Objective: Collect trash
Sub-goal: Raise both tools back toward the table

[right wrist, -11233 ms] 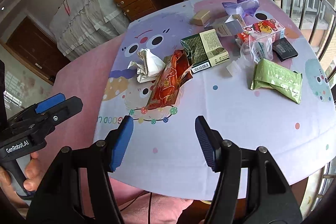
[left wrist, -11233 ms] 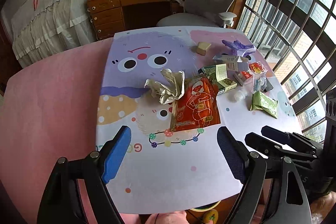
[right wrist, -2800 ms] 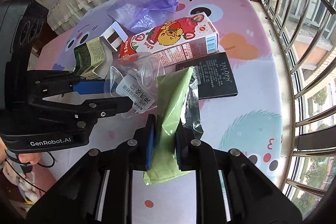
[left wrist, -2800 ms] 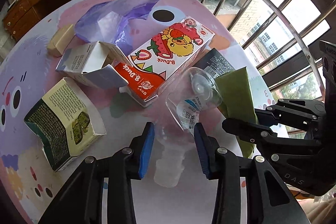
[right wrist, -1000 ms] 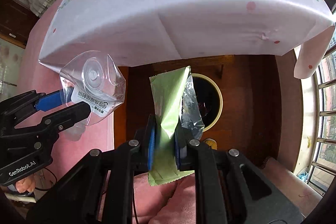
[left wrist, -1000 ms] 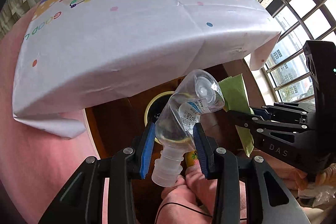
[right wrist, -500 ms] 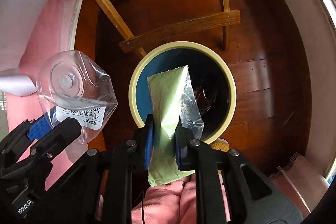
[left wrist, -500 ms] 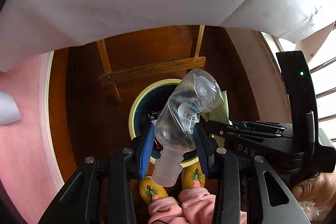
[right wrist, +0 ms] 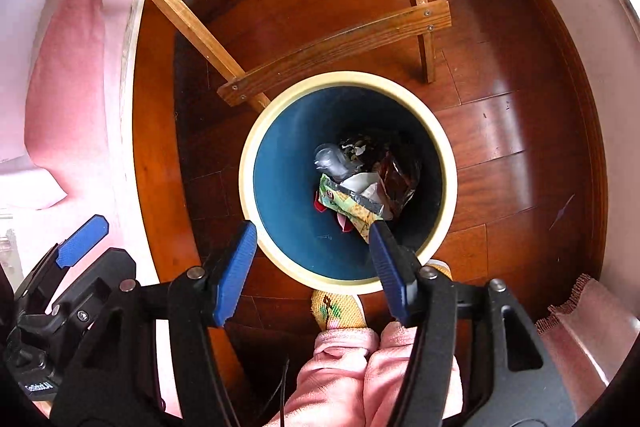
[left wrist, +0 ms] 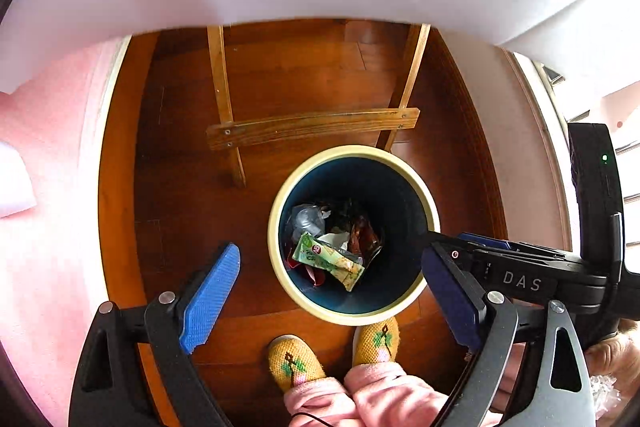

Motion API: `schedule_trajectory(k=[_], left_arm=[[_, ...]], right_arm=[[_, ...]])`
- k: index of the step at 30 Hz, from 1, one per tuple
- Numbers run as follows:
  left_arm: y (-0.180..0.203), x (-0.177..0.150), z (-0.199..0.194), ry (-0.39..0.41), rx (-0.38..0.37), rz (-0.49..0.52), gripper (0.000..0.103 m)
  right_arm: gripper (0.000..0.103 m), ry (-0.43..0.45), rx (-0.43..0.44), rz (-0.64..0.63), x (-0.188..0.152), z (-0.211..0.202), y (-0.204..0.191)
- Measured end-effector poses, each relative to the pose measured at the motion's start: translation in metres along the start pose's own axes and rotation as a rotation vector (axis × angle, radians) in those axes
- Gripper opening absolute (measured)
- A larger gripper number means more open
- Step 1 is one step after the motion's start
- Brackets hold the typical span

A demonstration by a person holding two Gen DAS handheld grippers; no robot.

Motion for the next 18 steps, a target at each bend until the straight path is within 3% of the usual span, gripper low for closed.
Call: schedule_trajectory(k=[8,18], left_arm=[[0.015,0.026,-0.081,0.070,0.003,0.001,0.094],[0.063,0.074,-0.213,0.199,-0.014,0.005,0.093]], right_arm=[[0.056,0.018,0.002,-0.024,0.013,-0.071,-0.029],[0.056,0.071,0.053,-0.099,0.028,-0.209,-0.060]])
Point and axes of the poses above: each gripper's, at about its wrist camera, not at the fingertips, and z roughly the way its jaws point, y to its right, x to its top, the point moved 5 cm from there along z, roughly the way its jaws point, and after that the axes turned 13 degrees about y, right-handed, at the moved point
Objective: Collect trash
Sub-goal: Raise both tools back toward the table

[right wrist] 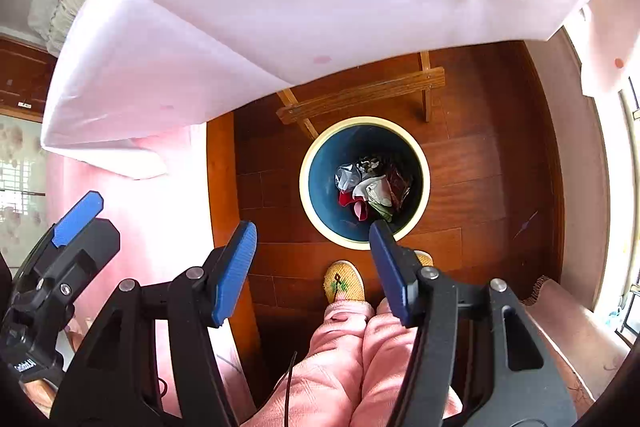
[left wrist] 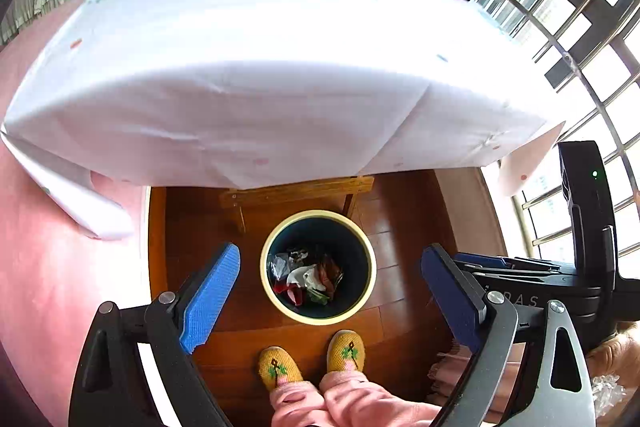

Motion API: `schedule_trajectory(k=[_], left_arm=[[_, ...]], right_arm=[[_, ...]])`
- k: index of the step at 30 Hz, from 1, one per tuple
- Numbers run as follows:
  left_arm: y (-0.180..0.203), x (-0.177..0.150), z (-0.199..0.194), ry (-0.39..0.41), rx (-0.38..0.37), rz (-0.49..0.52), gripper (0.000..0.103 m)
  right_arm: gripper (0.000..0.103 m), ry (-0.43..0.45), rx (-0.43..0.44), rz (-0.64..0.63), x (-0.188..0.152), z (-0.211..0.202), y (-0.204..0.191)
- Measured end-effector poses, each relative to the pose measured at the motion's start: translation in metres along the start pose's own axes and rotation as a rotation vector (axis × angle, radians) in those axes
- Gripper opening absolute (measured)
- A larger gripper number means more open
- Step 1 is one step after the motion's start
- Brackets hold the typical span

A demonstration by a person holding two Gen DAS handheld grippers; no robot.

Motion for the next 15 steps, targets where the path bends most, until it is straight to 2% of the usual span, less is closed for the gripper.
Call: schedule_trajectory(k=[6,15], left_arm=[[0.029,0.050,-0.066,0.098,0.020,0.016,0.093],[0.061,0.133,-0.131,0.206,0.072,0.057,0.093]], right_arm=[[0.056,0.055,0.046,-0.040,0.024,-0.071,-0.014],[0.056,0.203,0.137,-0.123,0.080,-0.154,-0.040]])
Point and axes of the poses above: each gripper's, at about its wrist camera, not at the fingertips, and z roughly the way its jaws point, y to its right, x to its top, the point moved 5 cm from there along z, roughly the way its jaws point, and after that the axes turned 13 degrees about y, right-handed, at the moved point
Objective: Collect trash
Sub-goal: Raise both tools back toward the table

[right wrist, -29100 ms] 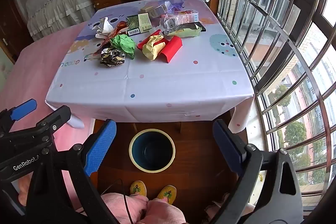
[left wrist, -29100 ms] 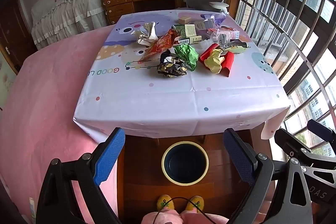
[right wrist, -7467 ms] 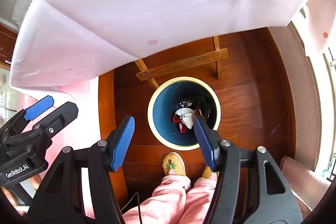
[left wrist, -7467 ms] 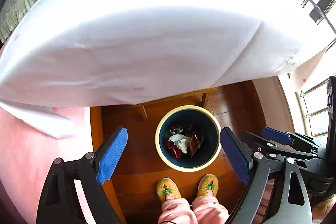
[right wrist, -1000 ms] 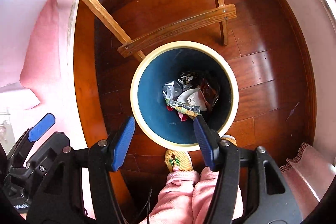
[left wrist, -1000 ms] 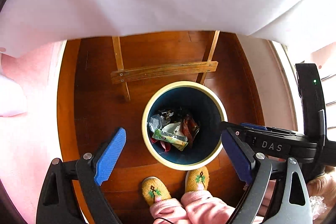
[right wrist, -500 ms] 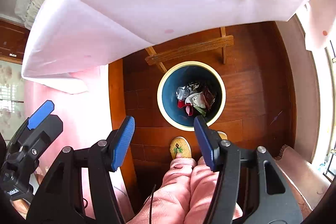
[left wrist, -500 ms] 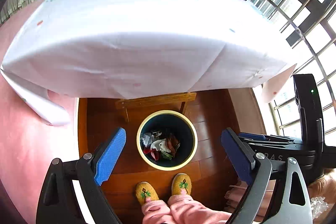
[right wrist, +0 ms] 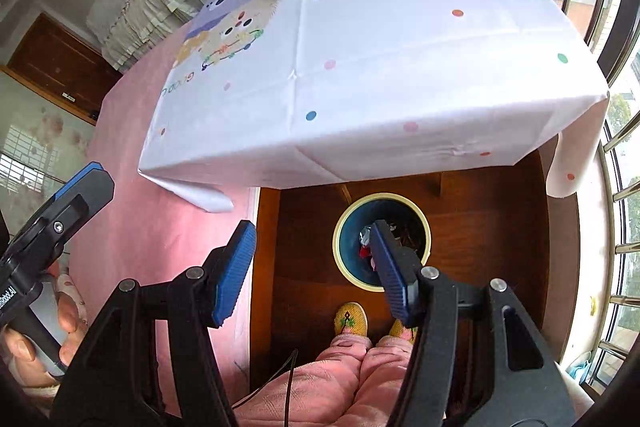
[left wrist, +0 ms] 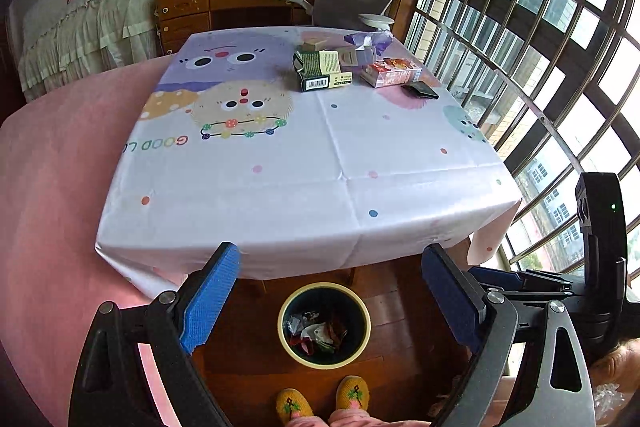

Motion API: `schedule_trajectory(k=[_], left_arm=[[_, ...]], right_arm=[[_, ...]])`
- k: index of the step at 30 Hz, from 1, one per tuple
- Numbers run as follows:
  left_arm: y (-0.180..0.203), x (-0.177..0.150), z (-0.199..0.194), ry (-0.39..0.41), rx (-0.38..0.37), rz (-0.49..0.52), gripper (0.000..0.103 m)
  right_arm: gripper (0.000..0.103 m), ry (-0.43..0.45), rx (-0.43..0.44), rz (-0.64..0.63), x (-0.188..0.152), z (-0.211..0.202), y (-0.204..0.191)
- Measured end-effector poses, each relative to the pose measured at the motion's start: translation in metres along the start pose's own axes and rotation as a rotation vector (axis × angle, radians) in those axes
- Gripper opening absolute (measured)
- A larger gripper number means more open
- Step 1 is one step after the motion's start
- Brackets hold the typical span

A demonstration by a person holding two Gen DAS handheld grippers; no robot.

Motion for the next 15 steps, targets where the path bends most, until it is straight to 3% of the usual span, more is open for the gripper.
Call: schedule_trajectory(k=[9,15], left_arm=[[0.029,0.085,-0.005,0.047,0.052,0.074,0.094],[0.027,0.122,0.021,0.032,0.057,0.086,0.093]], right_arm=[[0.056,0.133,0.029,-0.034,0.071,-0.027,-0.008],[0.056,0.210,0.010,-0.044,0.120,-0.028,-0.005]])
Point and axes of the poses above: each gripper's, at about its wrist camera, not at the fingertips, and z roughly the way its jaws point, y to its right, x to its top, the point moved 5 cm from there along z, roughly the way its jaws point, and after that the axes turned 13 degrees about y, right-handed, at the moved point
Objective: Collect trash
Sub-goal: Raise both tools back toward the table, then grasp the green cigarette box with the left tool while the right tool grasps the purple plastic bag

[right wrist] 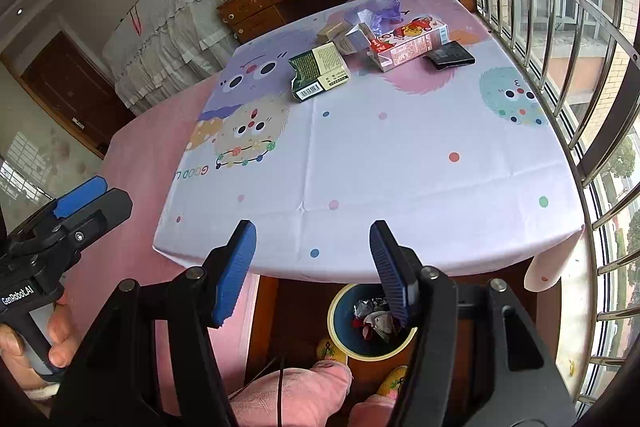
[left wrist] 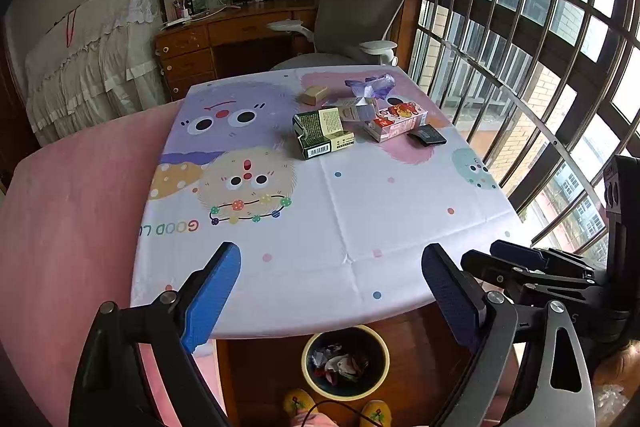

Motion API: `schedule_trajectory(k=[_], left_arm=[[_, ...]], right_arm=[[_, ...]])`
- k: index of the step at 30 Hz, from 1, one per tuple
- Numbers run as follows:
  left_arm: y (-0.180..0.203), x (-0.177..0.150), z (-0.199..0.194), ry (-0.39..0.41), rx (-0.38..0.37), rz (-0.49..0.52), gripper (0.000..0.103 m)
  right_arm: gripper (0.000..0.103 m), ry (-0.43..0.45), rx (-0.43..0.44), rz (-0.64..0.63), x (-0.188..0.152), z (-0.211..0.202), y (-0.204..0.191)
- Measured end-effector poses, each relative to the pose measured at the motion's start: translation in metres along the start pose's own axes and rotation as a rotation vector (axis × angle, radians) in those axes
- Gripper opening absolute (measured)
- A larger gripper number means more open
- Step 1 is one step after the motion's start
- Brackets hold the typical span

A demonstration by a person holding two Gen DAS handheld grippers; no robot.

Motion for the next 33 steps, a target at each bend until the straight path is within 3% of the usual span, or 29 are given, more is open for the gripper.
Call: schedule_trajectory(k=[9,19,25,33], left_arm=[[-0.022,0.056,0.107,-0.064,-0.089,0.103,0.093],[-0.069,0.121,0.294,-0.215,-0.266,0.192,0.093],[-0.068,0.122,0.393,-0.304,-0.366,0.258,0.083],[-0.041,0.107,0.460,-0.366,-0.474,0.359,0.080]], right_arm=[[0.056,0.033,-0.080,0.060,0.047,0.057,0.012],[0.056,0.004,-0.212,0.246,0.081,0.174,0.018],[0.056,-0.015,-0.274,0.313,0.085,0.234,0.019],[0.056,-0.015,-0.334,0.341,0.096,0.269,0.033]])
Point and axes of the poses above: each gripper's, at about its wrist camera, not at the fingertips, and z roughly the way its jaws point, y to its right, x to its top, the point moved 5 cm from there along z, roughly the way its jaws point, and after that the axes turned 13 degrees about y, right-handed, at the moved point
